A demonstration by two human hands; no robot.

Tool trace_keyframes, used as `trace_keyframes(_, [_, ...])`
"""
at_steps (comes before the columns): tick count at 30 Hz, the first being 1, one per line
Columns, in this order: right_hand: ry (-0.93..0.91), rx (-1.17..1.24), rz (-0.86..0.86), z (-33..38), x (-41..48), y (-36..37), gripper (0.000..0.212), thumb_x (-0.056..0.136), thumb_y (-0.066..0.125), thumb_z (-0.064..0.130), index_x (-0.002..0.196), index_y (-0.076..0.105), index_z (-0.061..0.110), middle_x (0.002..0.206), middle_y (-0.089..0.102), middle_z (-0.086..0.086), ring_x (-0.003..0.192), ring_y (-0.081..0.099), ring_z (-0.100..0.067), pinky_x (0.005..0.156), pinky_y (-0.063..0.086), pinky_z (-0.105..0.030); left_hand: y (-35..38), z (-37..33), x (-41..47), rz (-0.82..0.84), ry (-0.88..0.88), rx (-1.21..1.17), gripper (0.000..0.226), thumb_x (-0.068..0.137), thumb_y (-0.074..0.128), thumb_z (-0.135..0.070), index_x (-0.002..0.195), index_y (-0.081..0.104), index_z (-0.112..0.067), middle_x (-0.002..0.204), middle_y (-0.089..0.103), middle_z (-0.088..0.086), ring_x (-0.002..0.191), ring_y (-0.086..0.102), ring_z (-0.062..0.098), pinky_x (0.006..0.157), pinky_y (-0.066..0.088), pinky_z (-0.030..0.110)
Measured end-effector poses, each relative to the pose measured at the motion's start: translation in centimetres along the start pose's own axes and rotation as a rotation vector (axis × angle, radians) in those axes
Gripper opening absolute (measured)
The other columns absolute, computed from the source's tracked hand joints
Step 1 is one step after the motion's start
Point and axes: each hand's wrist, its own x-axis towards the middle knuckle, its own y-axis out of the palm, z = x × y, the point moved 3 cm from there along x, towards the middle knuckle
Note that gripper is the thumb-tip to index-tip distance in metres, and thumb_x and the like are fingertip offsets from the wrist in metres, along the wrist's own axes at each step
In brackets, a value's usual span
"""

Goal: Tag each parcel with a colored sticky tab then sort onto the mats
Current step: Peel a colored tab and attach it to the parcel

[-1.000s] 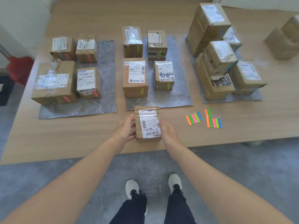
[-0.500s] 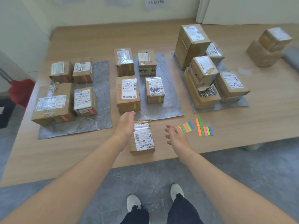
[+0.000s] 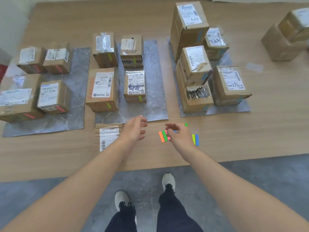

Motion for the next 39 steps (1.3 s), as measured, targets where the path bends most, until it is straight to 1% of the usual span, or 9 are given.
trace_keyframes(4, [-0.029, -0.158, 0.037, -1.0, 2.3, -2.7, 0.026, 0.092, 0.064, 0.012, 0.114, 0.071, 0.022, 0.11, 0.07, 0.004, 0.082, 0.061, -0.004, 0.07, 0.046, -0.015, 2.8, 1.4, 1.0, -0.007, -0.034, 0.016, 0.036, 0.103, 0.039, -0.035, 0.118, 0.063, -0.013, 0.118, 0.067, 0.007, 0.104, 0.063, 0.029, 0.099, 0.052, 0.043])
trace_keyframes(11, [-0.361, -0.721, 0.172, -2.5, 6.1, -4.5, 0.038, 0.085, 0.069, -0.003, 0.121, 0.073, 0.007, 0.117, 0.066, -0.01, 0.105, 0.062, -0.027, 0.089, 0.049, -0.036, 6.3, 3.5, 1.8, 0.039, -0.084, 0.096, 0.033, 0.102, 0.04, -0.034, 0.112, 0.067, -0.018, 0.115, 0.069, 0.006, 0.102, 0.064, 0.026, 0.095, 0.053, 0.04])
trace_keyframes(15, [-0.432, -0.924, 0.318, -2.8, 7.9, -4.3, 0.045, 0.08, 0.077, 0.001, 0.124, 0.072, 0.008, 0.115, 0.062, -0.015, 0.107, 0.06, -0.036, 0.086, 0.052, -0.047, 7.4, 4.6, 1.9, 0.115, -0.098, 0.168, 0.027, 0.101, 0.049, -0.032, 0.113, 0.067, -0.016, 0.119, 0.066, 0.009, 0.105, 0.064, 0.027, 0.089, 0.059, 0.043])
trace_keyframes(25, [-0.445, -1.076, 0.42, -1.9, 9.4, -3.2, 0.038, 0.077, 0.084, 0.01, 0.114, 0.077, 0.012, 0.115, 0.058, -0.01, 0.108, 0.058, -0.032, 0.081, 0.051, -0.041, 8.0, 5.6, 3.0, 0.161, -0.136, 0.147, 0.019, 0.099, 0.053, -0.022, 0.104, 0.066, -0.009, 0.108, 0.058, 0.01, 0.094, 0.057, 0.023, 0.075, 0.063, 0.044])
trace_keyframes(30, [-0.423, -1.072, 0.43, -1.3, 9.9, -3.1, 0.025, 0.078, 0.083, 0.01, 0.102, 0.076, 0.009, 0.111, 0.057, -0.008, 0.105, 0.058, -0.03, 0.069, 0.038, -0.032, 7.7, 5.6, 3.2, 0.188, -0.096, 0.27, 0.021, 0.096, 0.052, -0.019, 0.107, 0.068, -0.009, 0.105, 0.058, 0.008, 0.093, 0.06, 0.02, 0.058, 0.058, 0.033])
trace_keyframes(32, [-0.424, -1.054, 0.43, -1.4, 10.1, -3.1, 0.024, 0.077, 0.084, 0.012, 0.099, 0.075, 0.009, 0.105, 0.054, -0.005, 0.104, 0.058, -0.03, 0.068, 0.034, -0.031, 7.7, 5.5, 3.2, 0.207, 0.0, 0.401, 0.019, 0.097, 0.05, -0.018, 0.105, 0.068, -0.021, 0.102, 0.062, 0.005, 0.085, 0.06, 0.018, 0.059, 0.055, 0.03])
trace_keyframes(35, [-0.429, -1.026, 0.43, -1.6, 10.3, -3.1, 0.023, 0.075, 0.086, 0.014, 0.095, 0.075, 0.009, 0.103, 0.055, -0.005, 0.102, 0.058, -0.029, 0.067, 0.034, -0.031, 7.2, 5.9, 3.8, 0.194, 0.402, 0.856, 0.035, 0.095, 0.052, -0.016, 0.128, 0.064, -0.015, 0.116, 0.064, 0.003, 0.099, 0.06, 0.02, 0.084, 0.045, 0.025])
trace_keyframes(37, [-0.436, -1.011, 0.422, -1.7, 10.4, -3.1, 0.023, 0.076, 0.086, 0.015, 0.095, 0.076, 0.008, 0.106, 0.058, -0.007, 0.102, 0.059, -0.03, 0.068, 0.036, -0.031, 7.1, 6.4, 4.1, 0.204, 0.672, 1.12, 0.039, 0.09, 0.054, -0.014, 0.127, 0.065, -0.01, 0.124, 0.06, 0.006, 0.109, 0.056, 0.027, 0.094, 0.046, 0.034])
trace_keyframes(39, [-0.447, -1.009, 0.424, -1.7, 10.3, -3.2, 0.024, 0.077, 0.085, 0.017, 0.097, 0.075, 0.008, 0.109, 0.058, -0.008, 0.104, 0.059, -0.031, 0.068, 0.036, -0.031, 7.3, 7.1, 4.2, 0.23, 0.782, 1.272, 0.04, 0.086, 0.053, -0.017, 0.124, 0.064, -0.01, 0.135, 0.055, 0.01, 0.115, 0.053, 0.031, 0.096, 0.048, 0.042])
